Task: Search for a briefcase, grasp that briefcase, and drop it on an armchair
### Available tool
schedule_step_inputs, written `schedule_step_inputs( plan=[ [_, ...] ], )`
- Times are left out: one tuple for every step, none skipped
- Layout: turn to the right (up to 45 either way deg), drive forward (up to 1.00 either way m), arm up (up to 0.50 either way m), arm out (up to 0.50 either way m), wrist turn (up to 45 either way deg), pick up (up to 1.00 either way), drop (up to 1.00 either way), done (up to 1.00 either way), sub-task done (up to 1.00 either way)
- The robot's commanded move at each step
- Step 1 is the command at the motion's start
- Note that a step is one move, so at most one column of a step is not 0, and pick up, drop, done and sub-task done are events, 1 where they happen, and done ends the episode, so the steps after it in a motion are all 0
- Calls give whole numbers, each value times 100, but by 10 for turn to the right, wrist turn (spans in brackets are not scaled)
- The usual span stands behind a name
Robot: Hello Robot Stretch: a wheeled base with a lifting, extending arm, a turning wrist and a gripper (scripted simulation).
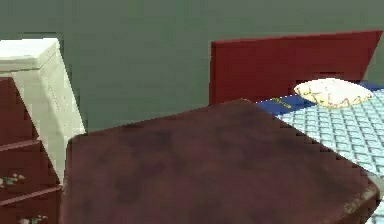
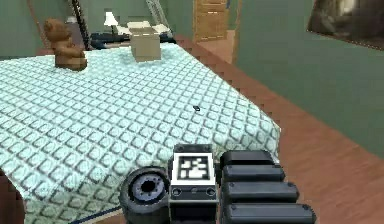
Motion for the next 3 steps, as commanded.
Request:
schedule_step_inputs(
  plan=[
    [-450, 0, 0, 0, 0, 0, 0, 0, 0],
    [-60, 0, 0, 0, 0, 0, 0, 0, 0],
    [0, 55, 0, 0, 0, 0, 0, 0, 0]
  ],
)
